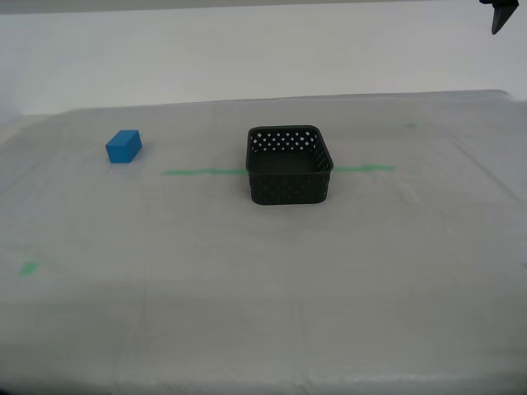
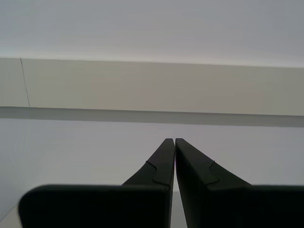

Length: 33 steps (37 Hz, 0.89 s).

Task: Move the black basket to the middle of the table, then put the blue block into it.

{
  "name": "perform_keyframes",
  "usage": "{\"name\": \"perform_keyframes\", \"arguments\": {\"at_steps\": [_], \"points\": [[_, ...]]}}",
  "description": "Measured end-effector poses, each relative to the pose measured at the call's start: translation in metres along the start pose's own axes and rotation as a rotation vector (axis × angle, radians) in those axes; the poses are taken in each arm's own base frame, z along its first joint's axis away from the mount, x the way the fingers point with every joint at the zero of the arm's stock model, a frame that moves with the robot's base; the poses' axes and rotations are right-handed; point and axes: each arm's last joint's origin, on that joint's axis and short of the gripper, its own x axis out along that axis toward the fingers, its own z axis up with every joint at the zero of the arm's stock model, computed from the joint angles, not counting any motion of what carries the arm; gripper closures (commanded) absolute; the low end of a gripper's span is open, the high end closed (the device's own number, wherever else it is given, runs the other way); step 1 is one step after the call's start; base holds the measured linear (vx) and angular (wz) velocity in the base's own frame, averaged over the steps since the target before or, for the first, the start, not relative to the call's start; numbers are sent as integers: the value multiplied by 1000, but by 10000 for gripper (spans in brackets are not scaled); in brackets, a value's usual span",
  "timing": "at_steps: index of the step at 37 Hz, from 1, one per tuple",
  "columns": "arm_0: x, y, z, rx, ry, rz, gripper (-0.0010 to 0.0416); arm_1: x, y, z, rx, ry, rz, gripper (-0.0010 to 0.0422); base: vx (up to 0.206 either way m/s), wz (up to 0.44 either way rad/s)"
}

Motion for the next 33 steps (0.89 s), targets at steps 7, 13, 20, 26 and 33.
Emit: {"name": "perform_keyframes", "arguments": {"at_steps": [7,13,20,26,33], "points": [[0,0,0,0,0,-1,56,9,-1,28,3,135,5,412,0,0],[0,0,0,-1,0,0,55,12,0,54,10,154,46,412,0,0],[0,0,0,0,0,-1,55,11,0,76,13,169,66,412,0,0],[0,0,0,0,0,0,56,10,0,84,15,221,67,412,0,0],[0,0,0,-1,0,0,55,15,-1,89,20,337,64,412,0,0]]}}
